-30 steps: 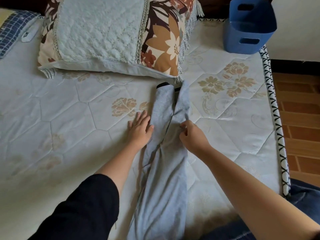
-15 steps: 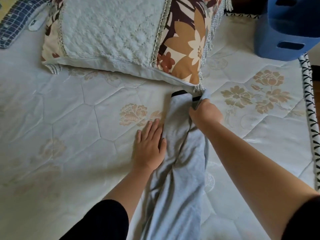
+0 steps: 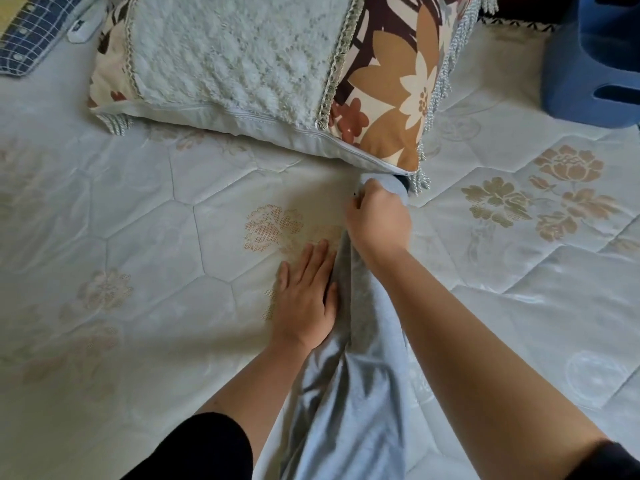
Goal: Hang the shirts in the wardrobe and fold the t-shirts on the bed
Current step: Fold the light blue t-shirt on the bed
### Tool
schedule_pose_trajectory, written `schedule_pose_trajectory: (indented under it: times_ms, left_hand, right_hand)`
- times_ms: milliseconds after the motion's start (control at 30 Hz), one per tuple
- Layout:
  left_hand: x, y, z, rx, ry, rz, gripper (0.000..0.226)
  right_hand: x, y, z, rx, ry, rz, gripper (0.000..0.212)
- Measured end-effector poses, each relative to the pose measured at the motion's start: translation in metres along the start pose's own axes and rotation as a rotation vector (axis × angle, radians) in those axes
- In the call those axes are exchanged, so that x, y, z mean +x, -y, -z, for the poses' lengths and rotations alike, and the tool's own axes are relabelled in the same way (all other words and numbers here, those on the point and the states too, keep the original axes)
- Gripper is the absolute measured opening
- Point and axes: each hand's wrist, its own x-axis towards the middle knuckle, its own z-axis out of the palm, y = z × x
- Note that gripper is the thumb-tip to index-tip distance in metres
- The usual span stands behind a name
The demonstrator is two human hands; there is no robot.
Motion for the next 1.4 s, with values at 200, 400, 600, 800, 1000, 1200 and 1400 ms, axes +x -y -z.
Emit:
schedule_pose_trajectory:
  times_ms: [200, 400, 600, 800, 1000, 1200, 1400]
  left_hand:
    - [0.000, 0.000, 0.000, -0.020, -0.008, -0.004, 0.049]
    - [0.001, 0.002, -0.002, -0.026, 0.037, 0.021, 0.053]
    - [0.000, -0.004, 0.010, -0.011, 0.134, 0.050, 0.067]
    - [-0.001, -0.007, 0.014, -0.033, 0.094, 0.085, 0.053]
    - [-0.029, -0.024, 0.035, -0.833, 0.103, 0.424, 0.031]
    - [-0.116, -0.023, 0.039, -0.549, 0.198, 0.277, 0.021]
    - [-0.150, -0.026, 0.049, -0.532, 0.094, 0.292, 0.043]
  right_hand:
    - [-0.003, -0.005, -0.025, -0.075, 0.282, 0.034, 0.027]
    - [-0.044, -0.019, -0.018, 0.024, 0.218, 0.146, 0.030]
    - [-0.104, -0.057, -0.007, 0.069, 0.183, 0.195, 0.040]
    - [-0.152, -0.069, 0.002, 0.083, 0.311, 0.238, 0.046]
    - [-0.184, -0.074, 0.013, 0.190, 0.249, 0.115, 0.047]
    - [-0.214, -0.080, 0.013, 0.342, 0.290, -0.231, 0.055]
    - [-0.245, -0.089, 0.008, 0.406, 0.407, -0.399, 0.049]
